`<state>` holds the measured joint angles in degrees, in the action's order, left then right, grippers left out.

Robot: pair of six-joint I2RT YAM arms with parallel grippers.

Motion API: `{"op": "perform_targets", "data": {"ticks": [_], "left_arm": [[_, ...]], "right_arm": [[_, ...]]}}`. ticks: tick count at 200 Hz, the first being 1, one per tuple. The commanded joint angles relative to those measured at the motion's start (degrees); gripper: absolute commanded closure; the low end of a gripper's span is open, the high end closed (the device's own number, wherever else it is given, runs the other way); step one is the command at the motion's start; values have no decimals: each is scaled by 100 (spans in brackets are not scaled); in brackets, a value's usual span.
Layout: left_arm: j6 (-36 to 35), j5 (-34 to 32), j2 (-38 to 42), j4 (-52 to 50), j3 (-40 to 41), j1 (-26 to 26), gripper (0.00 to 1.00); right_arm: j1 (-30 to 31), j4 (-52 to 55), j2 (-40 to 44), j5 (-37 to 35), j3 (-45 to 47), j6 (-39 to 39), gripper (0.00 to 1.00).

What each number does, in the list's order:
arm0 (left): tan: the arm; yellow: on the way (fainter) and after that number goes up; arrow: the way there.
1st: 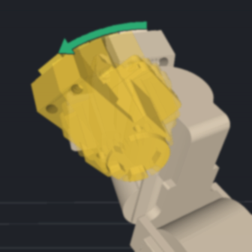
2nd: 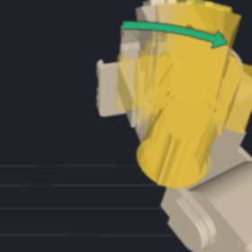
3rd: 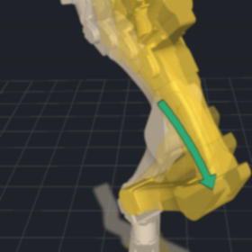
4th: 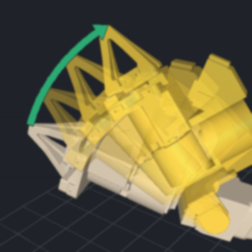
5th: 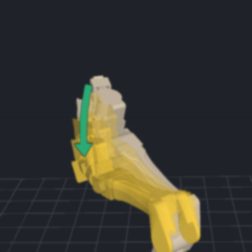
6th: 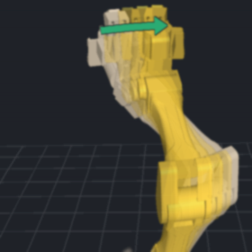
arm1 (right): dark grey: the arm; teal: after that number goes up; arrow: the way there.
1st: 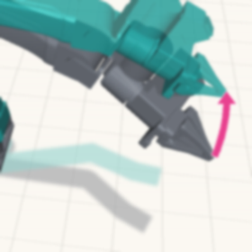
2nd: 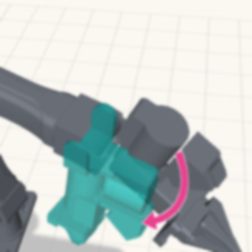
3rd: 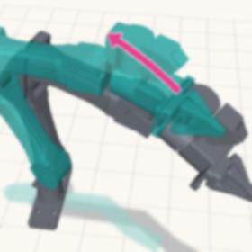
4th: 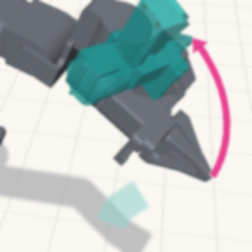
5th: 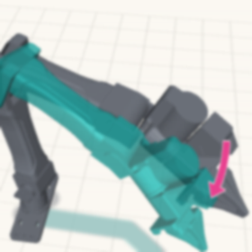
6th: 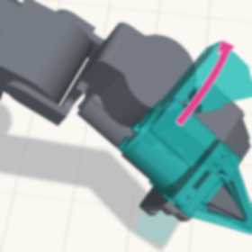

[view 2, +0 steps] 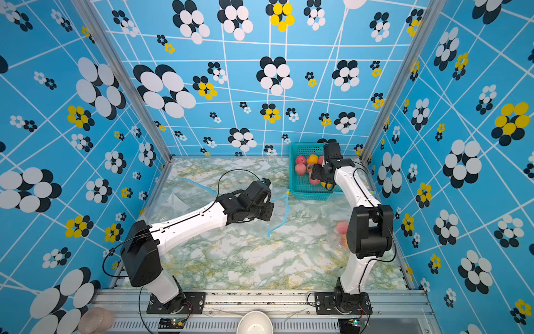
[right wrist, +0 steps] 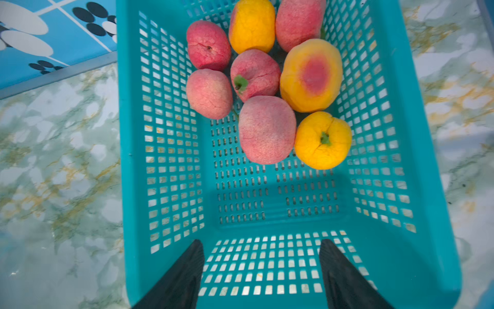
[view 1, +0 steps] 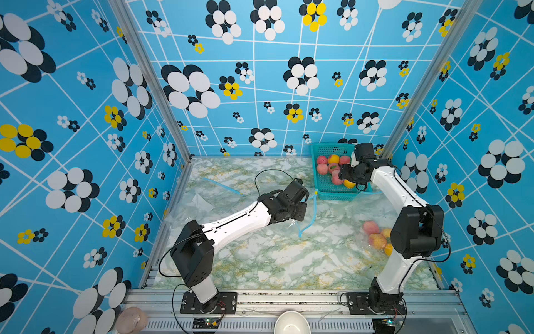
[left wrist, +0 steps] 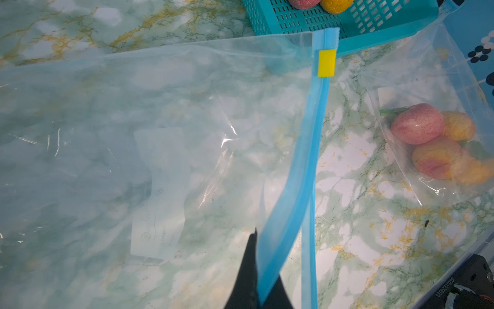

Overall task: Place the peach in a zip-top bag and seal the zipper
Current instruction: Pick up the peach from the basket.

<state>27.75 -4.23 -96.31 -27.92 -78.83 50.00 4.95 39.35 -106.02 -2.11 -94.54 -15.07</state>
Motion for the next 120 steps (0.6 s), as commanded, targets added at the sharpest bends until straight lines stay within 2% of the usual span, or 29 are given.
{"op": "perform_targets", "data": {"ticks": [1, 42, 79, 120], "left_arm": [[-226, -10, 15, -191, -248, -30, 100], [-104, -178, 241, -60, -68, -8, 100], [26, -332, 478, 14, 166, 63, 100], [65, -324, 494, -3, 179, 96, 100]], "right_arm": [[6, 684, -379, -500, -788, 430, 29], [-10, 1211, -1008, -438, -1732, 707, 29], [-3, 1015, -1148, -79, -1867, 689, 29], [-3, 1065, -1590, 9, -1989, 790, 28]]}}
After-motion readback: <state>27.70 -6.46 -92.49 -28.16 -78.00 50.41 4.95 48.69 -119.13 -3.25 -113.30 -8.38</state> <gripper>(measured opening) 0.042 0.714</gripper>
